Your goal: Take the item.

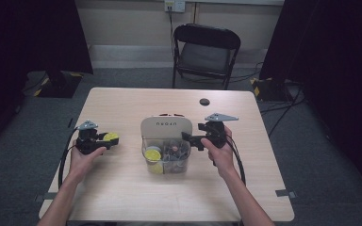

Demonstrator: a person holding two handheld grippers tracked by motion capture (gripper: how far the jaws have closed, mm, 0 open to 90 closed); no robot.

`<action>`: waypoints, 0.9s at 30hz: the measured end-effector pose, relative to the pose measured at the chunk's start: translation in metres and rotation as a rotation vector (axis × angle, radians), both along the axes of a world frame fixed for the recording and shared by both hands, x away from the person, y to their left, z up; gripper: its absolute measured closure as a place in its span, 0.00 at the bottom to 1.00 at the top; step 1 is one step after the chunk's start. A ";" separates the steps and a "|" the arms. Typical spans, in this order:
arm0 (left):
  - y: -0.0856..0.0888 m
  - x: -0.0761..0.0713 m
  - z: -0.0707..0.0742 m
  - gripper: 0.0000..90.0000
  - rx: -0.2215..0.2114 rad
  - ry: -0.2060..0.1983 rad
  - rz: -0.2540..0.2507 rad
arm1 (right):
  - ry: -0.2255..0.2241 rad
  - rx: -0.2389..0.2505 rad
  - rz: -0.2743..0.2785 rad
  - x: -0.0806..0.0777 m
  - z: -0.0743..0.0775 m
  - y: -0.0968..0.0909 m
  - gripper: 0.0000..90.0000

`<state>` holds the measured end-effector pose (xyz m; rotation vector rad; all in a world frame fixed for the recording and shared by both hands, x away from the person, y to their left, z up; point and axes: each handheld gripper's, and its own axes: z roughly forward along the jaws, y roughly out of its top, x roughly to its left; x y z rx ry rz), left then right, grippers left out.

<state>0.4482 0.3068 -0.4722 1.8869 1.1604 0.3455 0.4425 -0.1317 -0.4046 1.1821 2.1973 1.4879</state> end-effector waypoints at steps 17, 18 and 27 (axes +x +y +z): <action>-0.006 0.006 -0.013 0.43 0.034 0.053 -0.019 | 0.006 -0.001 0.007 0.001 -0.001 0.000 0.15; -0.006 0.006 -0.014 0.43 0.030 0.053 -0.018 | 0.006 -0.001 0.008 0.001 -0.001 0.000 0.15; -0.006 0.006 -0.015 0.43 0.016 0.053 -0.011 | 0.007 -0.006 0.008 0.001 -0.002 0.002 0.14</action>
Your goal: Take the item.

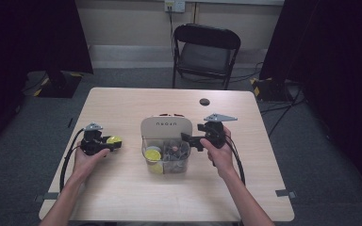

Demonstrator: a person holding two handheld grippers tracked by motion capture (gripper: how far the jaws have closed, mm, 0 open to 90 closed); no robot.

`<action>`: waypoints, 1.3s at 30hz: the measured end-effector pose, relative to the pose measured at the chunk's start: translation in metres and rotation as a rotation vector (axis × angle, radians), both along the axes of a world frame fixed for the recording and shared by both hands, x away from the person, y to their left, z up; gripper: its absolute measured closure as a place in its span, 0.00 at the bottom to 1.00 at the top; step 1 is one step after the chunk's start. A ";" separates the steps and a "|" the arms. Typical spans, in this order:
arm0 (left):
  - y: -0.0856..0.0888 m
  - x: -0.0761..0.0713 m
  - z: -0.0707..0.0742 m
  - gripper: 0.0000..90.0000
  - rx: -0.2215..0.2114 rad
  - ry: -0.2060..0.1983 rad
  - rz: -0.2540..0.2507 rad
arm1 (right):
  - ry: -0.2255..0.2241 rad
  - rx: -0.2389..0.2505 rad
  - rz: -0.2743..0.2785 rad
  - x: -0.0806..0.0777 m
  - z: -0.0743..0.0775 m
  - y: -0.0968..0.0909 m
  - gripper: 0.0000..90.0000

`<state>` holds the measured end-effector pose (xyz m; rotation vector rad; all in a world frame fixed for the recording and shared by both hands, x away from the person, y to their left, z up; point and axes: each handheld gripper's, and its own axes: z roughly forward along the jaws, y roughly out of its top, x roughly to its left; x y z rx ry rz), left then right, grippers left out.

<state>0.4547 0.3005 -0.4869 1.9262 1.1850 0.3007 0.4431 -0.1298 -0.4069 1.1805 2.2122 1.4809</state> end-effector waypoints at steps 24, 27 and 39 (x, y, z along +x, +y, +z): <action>-0.002 -0.006 0.006 0.22 -0.024 -0.005 0.004 | 0.002 -0.001 0.001 0.000 -0.001 0.001 0.15; -0.002 -0.009 0.010 0.22 -0.023 -0.017 0.007 | 0.005 -0.004 0.001 0.000 -0.002 0.001 0.15; -0.006 -0.039 0.027 0.23 0.007 -0.075 -0.042 | 0.004 -0.008 -0.003 -0.001 -0.001 0.002 0.15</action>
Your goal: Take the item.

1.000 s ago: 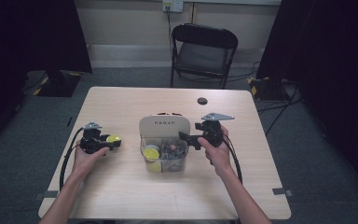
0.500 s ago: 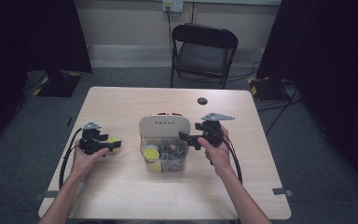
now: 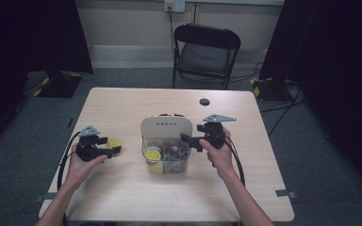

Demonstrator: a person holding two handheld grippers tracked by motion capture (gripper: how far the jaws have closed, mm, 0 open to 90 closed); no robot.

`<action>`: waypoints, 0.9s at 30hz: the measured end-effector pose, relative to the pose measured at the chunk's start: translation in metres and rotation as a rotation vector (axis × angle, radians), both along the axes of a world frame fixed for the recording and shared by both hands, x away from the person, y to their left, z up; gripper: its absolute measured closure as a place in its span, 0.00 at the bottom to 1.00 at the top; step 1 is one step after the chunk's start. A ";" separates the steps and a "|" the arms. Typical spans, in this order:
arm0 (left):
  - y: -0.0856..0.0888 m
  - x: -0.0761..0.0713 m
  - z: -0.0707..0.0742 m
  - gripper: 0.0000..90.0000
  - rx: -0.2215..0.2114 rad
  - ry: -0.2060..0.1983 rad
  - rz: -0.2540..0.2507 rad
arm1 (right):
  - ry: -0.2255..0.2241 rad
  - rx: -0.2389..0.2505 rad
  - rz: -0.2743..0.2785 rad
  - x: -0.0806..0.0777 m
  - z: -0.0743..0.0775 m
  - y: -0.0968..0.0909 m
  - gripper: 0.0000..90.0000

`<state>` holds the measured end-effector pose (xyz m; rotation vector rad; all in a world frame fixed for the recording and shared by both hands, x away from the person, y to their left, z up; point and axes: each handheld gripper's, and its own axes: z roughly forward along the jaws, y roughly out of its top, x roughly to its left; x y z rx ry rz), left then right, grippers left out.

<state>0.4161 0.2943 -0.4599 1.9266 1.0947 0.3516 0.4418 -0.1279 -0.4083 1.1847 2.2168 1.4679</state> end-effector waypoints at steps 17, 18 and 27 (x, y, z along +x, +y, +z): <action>-0.036 -0.029 -0.014 0.23 0.078 0.022 -0.151 | -0.006 0.002 0.002 0.001 0.003 -0.001 0.15; -0.038 -0.029 -0.018 0.23 0.097 0.033 -0.162 | -0.006 0.003 0.004 0.001 0.003 -0.001 0.15; -0.047 -0.024 -0.033 0.22 0.157 0.068 -0.171 | -0.002 0.015 0.020 0.003 0.006 0.002 0.15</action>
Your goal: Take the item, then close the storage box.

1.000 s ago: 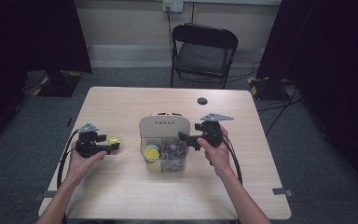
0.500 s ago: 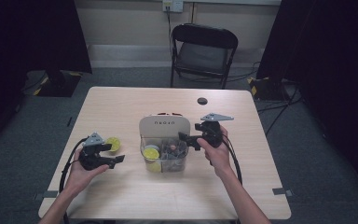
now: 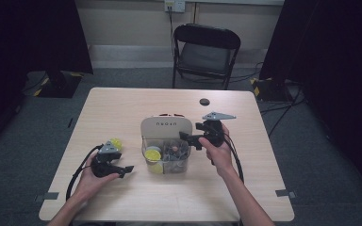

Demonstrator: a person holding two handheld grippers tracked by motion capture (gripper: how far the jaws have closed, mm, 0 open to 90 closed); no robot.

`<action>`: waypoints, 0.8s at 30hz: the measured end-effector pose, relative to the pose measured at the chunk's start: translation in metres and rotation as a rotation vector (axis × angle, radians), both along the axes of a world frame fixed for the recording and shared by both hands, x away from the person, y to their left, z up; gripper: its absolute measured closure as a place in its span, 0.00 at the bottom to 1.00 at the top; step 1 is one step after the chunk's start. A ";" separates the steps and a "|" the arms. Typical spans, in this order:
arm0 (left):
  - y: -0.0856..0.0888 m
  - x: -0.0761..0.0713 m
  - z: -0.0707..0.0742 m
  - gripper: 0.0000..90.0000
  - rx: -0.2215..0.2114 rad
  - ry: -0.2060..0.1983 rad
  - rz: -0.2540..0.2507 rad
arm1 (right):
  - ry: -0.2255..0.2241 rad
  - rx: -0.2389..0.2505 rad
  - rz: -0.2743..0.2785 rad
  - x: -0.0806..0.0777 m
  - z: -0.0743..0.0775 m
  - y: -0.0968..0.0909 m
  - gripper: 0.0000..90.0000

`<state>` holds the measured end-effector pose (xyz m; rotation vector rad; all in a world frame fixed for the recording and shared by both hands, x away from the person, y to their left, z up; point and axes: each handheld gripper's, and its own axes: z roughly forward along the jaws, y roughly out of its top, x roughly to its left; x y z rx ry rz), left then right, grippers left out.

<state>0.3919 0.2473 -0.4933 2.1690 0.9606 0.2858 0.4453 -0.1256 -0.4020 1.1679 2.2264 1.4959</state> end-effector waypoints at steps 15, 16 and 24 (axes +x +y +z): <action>-0.006 -0.003 -0.009 0.17 0.031 -0.092 0.022 | -0.025 0.034 0.009 -0.005 0.014 -0.002 0.33; -0.006 -0.003 -0.009 0.17 0.031 -0.092 0.021 | -0.029 0.042 0.026 -0.006 0.015 -0.002 0.41; -0.006 -0.003 -0.009 0.17 0.030 -0.091 0.020 | -0.049 0.086 0.083 -0.008 0.022 0.002 0.52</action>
